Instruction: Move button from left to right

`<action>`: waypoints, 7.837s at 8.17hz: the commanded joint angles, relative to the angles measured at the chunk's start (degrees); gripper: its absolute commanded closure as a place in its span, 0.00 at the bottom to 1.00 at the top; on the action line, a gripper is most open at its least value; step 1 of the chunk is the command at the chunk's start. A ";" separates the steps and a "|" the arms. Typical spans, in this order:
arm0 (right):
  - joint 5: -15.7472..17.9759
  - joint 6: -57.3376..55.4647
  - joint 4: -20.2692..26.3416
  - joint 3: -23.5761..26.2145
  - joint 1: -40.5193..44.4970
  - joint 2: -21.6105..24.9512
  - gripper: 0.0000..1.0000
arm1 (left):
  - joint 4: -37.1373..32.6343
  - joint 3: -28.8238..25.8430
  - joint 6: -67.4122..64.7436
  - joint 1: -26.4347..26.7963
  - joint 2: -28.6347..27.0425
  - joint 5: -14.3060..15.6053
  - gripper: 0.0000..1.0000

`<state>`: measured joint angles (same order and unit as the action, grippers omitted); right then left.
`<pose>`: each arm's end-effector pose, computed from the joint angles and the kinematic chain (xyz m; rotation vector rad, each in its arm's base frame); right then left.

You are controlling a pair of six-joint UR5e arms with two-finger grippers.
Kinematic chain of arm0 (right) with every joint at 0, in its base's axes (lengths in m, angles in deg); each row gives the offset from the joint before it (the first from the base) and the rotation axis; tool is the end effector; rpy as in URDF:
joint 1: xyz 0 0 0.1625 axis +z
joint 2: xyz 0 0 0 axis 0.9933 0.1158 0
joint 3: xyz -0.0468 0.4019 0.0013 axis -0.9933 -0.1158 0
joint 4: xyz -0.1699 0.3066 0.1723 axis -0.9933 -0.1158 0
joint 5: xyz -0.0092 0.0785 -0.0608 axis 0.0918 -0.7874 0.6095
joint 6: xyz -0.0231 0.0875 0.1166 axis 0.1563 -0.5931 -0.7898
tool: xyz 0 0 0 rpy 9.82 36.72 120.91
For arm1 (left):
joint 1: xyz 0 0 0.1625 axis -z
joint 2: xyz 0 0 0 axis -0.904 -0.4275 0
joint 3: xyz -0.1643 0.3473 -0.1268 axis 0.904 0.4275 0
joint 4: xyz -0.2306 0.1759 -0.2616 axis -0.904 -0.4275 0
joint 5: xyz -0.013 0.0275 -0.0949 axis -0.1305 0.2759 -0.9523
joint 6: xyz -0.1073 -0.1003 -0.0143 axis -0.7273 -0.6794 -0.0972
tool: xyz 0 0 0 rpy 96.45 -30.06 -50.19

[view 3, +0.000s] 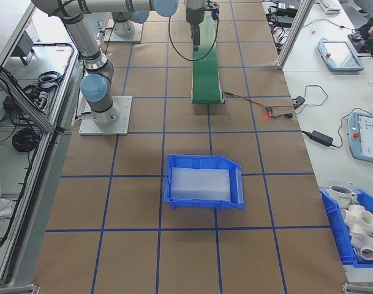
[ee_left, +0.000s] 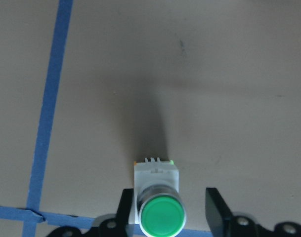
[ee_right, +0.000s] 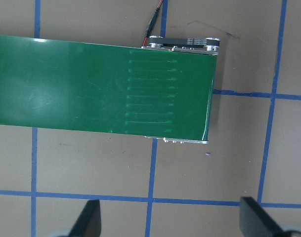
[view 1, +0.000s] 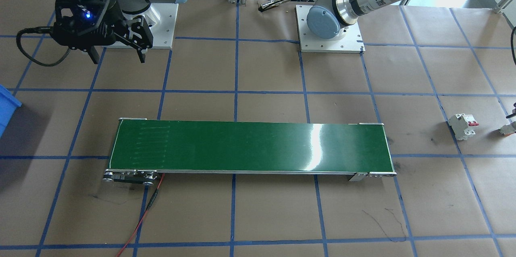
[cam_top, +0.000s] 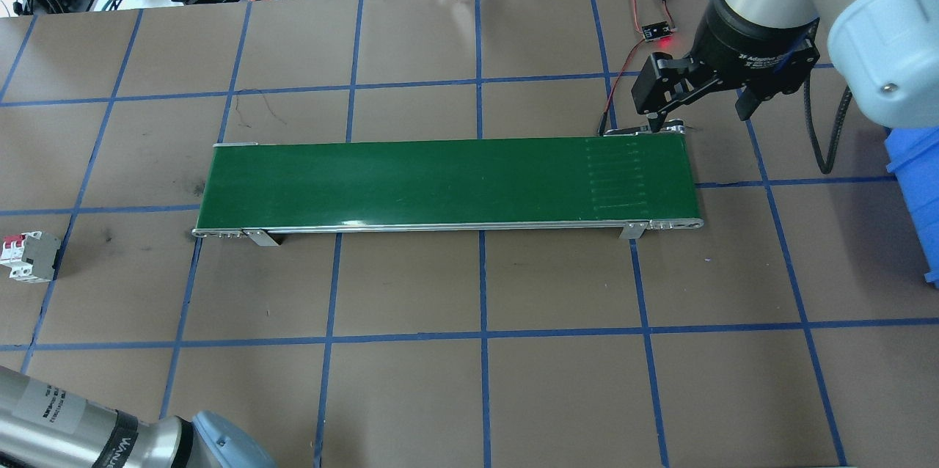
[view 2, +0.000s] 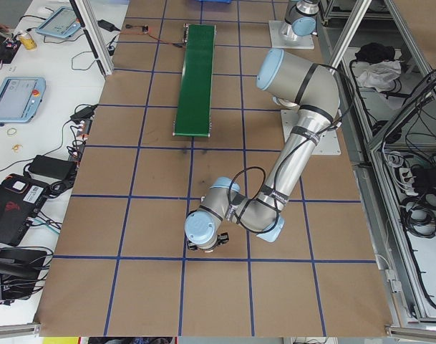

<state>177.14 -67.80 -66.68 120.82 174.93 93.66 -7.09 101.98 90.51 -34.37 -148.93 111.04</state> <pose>0.1400 -0.4410 0.4275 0.1202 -3.1017 0.0525 0.5223 -0.4526 0.1548 -1.9117 -2.3576 -0.0417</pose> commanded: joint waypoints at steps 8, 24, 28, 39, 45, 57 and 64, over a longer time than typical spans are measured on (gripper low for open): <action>0.09 0.00 0.00 -0.03 0.00 0.02 0.00 | -10.38 2.43 -49.37 6.99 23.58 -6.16 1.00; 0.09 0.00 0.00 -0.03 0.00 -0.07 0.00 | 2.89 24.69 -31.98 46.67 24.59 -2.99 1.00; 0.09 0.00 0.00 -0.03 0.00 0.02 0.00 | 3.51 25.30 -33.03 46.32 23.70 -4.92 1.00; -0.27 1.84 -0.88 -0.03 -0.35 -5.05 0.00 | -6.24 22.16 -77.83 55.34 34.15 -7.30 0.00; -0.88 1.23 -17.19 6.19 -0.53 -18.26 0.00 | -26.27 2.02 -135.67 60.20 35.30 -8.02 0.00; -17.66 -11.33 -23.82 9.37 -2.55 -16.85 0.00 | -26.38 2.36 -135.95 60.20 37.68 -2.55 0.00; -13.13 -3.81 -24.96 9.55 -2.64 -21.85 0.09 | -26.37 2.36 -135.69 60.20 38.20 -2.29 0.00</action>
<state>160.46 -76.11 -92.02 130.23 172.36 73.15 -33.47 104.46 -45.21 25.84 -110.94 108.69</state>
